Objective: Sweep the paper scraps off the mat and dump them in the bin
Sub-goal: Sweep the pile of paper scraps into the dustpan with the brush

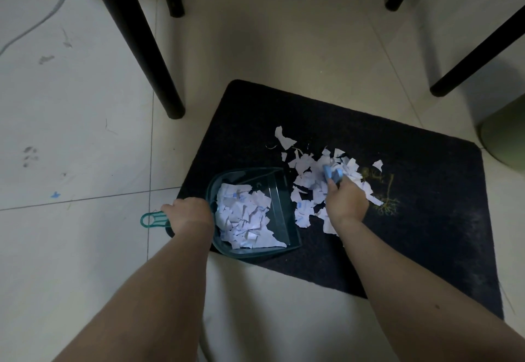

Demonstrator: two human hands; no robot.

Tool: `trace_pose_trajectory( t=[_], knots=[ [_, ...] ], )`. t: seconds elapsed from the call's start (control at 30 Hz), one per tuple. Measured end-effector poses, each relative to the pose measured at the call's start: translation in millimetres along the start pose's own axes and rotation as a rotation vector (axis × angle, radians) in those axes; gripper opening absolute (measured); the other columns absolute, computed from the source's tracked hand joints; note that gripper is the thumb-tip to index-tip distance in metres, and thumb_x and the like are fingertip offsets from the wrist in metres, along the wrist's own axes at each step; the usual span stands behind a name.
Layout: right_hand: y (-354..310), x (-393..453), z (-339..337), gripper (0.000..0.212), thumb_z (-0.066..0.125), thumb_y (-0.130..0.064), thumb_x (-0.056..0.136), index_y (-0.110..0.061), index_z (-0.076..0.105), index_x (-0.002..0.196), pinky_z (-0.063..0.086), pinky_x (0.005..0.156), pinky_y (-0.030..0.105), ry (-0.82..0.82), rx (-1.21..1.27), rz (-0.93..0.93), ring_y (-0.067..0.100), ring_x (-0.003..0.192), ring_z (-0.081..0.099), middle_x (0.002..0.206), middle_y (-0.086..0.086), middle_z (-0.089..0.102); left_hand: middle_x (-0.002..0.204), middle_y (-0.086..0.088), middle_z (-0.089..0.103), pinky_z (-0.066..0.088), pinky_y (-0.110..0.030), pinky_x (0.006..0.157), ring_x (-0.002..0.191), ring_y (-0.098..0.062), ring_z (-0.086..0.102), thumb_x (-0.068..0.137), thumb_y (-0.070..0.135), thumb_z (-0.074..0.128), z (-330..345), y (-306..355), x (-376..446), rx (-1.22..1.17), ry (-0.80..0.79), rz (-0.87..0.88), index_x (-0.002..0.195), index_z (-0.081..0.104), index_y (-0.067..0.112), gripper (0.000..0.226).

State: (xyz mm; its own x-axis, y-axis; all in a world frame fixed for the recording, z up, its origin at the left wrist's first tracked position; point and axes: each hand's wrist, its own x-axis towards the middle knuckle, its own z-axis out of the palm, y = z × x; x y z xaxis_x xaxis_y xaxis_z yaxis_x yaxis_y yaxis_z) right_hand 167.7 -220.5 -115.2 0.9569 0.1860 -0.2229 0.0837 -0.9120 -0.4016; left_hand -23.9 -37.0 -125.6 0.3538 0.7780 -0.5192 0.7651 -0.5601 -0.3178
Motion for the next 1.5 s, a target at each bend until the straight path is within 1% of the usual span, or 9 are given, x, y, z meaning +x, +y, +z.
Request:
trace_pose_trajectory(
  t=[0.2,0.43,0.63,0.77,0.93,1.03,1.17,1.33,1.5],
  knots=[
    [-17,-20,13,0.031,0.044,-0.032,0.098,-0.007,0.061,0.092,0.034,0.060,0.028,-0.069,0.045,-0.072,0.024,0.067,0.053,0.076,0.008,0.061,0.114,0.002,0.062,0.036,-0.040,0.099,0.111,-0.020,0.053,0.092,0.019,0.044,-1,1,0,0.007,0.000,0.000,0.115,0.061,0.024,0.029],
    [-10,-13,-3,0.027,0.043,-0.028,0.099,-0.010,0.062,0.101,0.036,0.063,0.029,0.110,0.074,0.017,0.023,0.070,0.053,0.072,0.001,0.053,0.113,0.002,0.062,0.036,-0.039,0.098,0.110,-0.020,0.054,0.092,0.020,0.046,-2,0,-1,0.010,0.009,0.007,0.114,0.061,0.024,0.027],
    [-14,-34,15,0.023,0.046,-0.029,0.098,-0.013,0.062,0.093,0.028,0.047,0.023,-0.084,0.019,-0.061,0.015,0.057,0.048,0.061,-0.005,0.049,0.110,0.003,0.063,0.036,-0.040,0.096,0.108,-0.020,0.055,0.091,0.019,0.046,-2,0,-1,0.007,0.007,0.007,0.111,0.062,0.024,0.027],
    [-35,-50,23,0.026,0.045,-0.032,0.097,-0.015,0.057,0.081,0.037,0.056,0.026,-0.167,0.075,-0.127,0.020,0.062,0.053,0.067,0.000,0.055,0.111,0.002,0.063,0.037,-0.040,0.096,0.109,-0.020,0.054,0.091,0.019,0.046,-2,1,-1,0.015,0.007,0.014,0.112,0.062,0.024,0.027],
    [-38,-36,13,0.031,0.045,-0.033,0.098,-0.008,0.061,0.088,0.039,0.050,0.026,-0.020,0.144,-0.094,0.022,0.062,0.056,0.069,0.001,0.057,0.111,0.001,0.062,0.037,-0.040,0.098,0.109,-0.021,0.054,0.090,0.021,0.048,-4,1,-1,0.015,0.001,0.015,0.113,0.061,0.024,0.026],
    [-30,-18,4,0.029,0.042,-0.031,0.099,-0.010,0.062,0.097,0.036,0.058,0.028,0.084,0.114,-0.041,0.022,0.066,0.053,0.071,0.003,0.057,0.110,0.001,0.063,0.038,-0.040,0.097,0.108,-0.021,0.054,0.090,0.020,0.048,-4,2,-1,0.011,-0.005,0.010,0.111,0.061,0.024,0.026],
    [-23,-6,6,0.026,0.046,-0.029,0.098,-0.010,0.063,0.101,0.037,0.060,0.027,-0.003,0.063,-0.023,0.025,0.072,0.057,0.076,0.005,0.059,0.107,0.000,0.063,0.038,-0.039,0.097,0.106,-0.021,0.055,0.091,0.017,0.047,-5,4,1,0.010,-0.009,-0.002,0.108,0.062,0.022,0.023],
    [-35,-21,21,0.024,0.047,-0.033,0.097,-0.015,0.060,0.086,0.032,0.048,0.024,-0.146,0.014,-0.167,0.021,0.060,0.053,0.063,-0.002,0.052,0.105,0.000,0.064,0.038,-0.038,0.096,0.105,-0.021,0.056,0.091,0.016,0.047,-9,9,4,-0.006,-0.024,-0.019,0.105,0.063,0.021,0.022],
    [-37,-19,15,0.031,0.046,-0.034,0.096,-0.013,0.051,0.074,0.039,0.054,0.028,-0.047,0.107,-0.144,0.023,0.059,0.054,0.062,0.000,0.053,0.110,-0.001,0.063,0.038,-0.038,0.098,0.109,-0.023,0.055,0.090,0.016,0.047,-12,9,6,-0.030,-0.041,-0.038,0.108,0.063,0.020,0.025]
  ],
)
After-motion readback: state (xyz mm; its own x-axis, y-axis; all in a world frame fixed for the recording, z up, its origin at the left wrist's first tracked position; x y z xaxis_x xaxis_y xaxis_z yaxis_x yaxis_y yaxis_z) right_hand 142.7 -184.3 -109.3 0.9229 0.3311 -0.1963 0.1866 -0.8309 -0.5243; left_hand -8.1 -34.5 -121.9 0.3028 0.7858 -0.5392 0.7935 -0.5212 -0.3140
